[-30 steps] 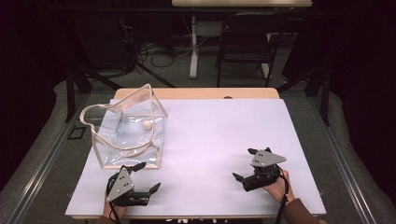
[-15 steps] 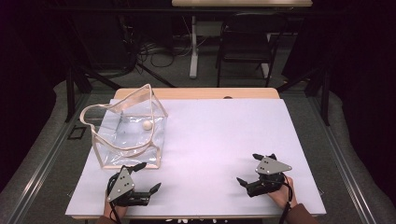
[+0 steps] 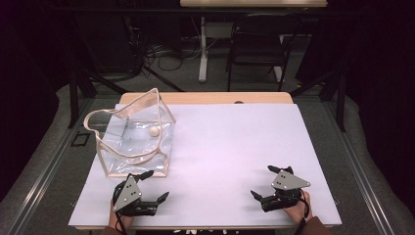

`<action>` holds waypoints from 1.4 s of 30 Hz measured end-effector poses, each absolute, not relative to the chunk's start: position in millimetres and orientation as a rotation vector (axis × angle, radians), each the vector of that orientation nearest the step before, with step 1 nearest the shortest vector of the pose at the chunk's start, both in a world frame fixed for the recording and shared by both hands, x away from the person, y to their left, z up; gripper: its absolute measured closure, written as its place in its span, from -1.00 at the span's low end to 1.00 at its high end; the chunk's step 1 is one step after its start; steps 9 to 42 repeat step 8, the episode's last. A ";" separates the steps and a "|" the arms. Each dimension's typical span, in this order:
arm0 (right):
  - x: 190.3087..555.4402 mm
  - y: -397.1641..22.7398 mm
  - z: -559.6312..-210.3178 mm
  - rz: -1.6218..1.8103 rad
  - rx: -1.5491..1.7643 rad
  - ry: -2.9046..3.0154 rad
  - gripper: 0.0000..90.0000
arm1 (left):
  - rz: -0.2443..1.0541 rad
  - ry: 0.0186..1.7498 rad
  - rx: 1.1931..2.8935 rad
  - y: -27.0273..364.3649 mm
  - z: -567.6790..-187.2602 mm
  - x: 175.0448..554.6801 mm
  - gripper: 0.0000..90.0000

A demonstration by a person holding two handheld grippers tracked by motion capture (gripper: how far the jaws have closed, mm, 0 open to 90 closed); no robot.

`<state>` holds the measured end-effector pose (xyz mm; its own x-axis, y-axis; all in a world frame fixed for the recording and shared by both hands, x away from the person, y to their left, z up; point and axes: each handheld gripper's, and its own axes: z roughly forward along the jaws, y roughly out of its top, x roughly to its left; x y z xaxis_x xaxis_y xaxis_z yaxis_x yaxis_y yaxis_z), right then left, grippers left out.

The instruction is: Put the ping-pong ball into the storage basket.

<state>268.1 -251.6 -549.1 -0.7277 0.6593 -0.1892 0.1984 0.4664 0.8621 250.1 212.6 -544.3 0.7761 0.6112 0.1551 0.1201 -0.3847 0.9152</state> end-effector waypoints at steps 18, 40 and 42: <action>268.1 -252.3 -550.1 1.205 0.717 2.211 -1.00 | 0.587 0.549 1.925 212.2 -543.9 250.9 -0.64; 268.1 -252.3 -550.1 1.205 0.717 2.211 -1.00 | 0.587 0.549 1.925 212.2 -543.9 250.9 -0.64; 268.1 -252.3 -550.1 1.205 0.717 2.211 -1.00 | 0.587 0.549 1.925 212.2 -543.9 250.9 -0.64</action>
